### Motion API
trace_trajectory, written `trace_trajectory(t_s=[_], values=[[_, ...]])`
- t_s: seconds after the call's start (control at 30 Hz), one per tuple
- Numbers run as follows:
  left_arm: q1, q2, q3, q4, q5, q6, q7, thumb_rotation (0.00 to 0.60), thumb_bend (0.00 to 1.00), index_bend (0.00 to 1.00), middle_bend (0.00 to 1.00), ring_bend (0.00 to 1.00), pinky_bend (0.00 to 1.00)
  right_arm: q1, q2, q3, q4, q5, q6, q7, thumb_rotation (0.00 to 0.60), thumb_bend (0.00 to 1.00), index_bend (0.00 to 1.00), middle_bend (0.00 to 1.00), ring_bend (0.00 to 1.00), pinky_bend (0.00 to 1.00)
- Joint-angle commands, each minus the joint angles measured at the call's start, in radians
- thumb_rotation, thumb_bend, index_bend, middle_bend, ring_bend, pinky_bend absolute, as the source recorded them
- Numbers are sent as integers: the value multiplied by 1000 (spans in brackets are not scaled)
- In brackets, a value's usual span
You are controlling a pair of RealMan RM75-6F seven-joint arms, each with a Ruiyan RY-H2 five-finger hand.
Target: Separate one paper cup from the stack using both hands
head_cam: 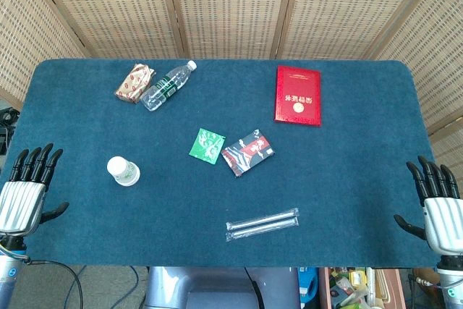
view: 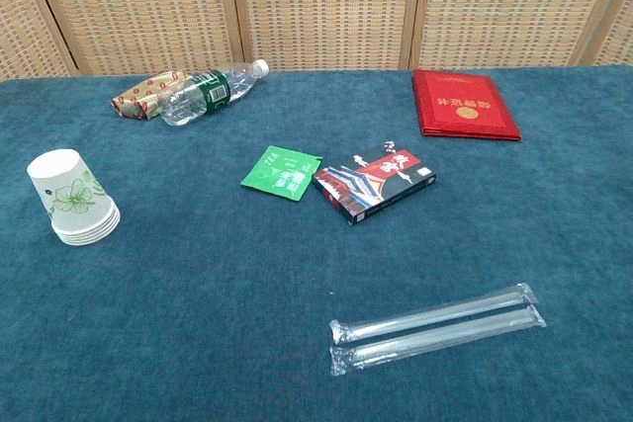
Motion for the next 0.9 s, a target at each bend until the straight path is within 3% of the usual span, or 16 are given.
trace_trajectory(t_s=[0.03, 0.17, 0.27, 0.43, 0.57, 0.7, 0.9], values=[[0, 1, 0, -2, -3, -4, 3, 600, 123, 0, 0, 0, 0, 0, -6, 4, 3, 1, 4, -2, 600, 0, 0, 0, 0, 0], [-2, 3, 0, -2, -11, -15, 6, 600, 122, 0, 0, 0, 0, 0, -10, 8, 6, -1, 6, 5, 600, 0, 0, 0, 0, 0], [-48, -7, -18, 38, -25, -87, -28, 600, 122, 0, 0, 0, 0, -1, -15, 11, 10, -11, 18, 9, 600, 0, 0, 0, 0, 0], [-156, -50, -47, 182, 11, -213, -172, 600, 127, 0, 8, 78, 220, 3, -22, 13, 23, -8, 8, 10, 600, 0, 0, 0, 0, 0], [-250, -89, -54, 297, 17, -345, -237, 600, 128, 47, 111, 167, 286, 11, -27, 19, 28, 5, -6, 10, 600, 0, 0, 0, 0, 0], [-307, -128, -55, 364, -22, -446, -216, 600, 128, 90, 157, 194, 293, 15, -30, 22, 30, 20, -22, 4, 600, 0, 0, 0, 0, 0], [-338, -175, -52, 412, -45, -486, -225, 600, 127, 193, 210, 241, 307, 18, -34, 24, 34, 27, -31, 0, 600, 0, 0, 0, 0, 0]])
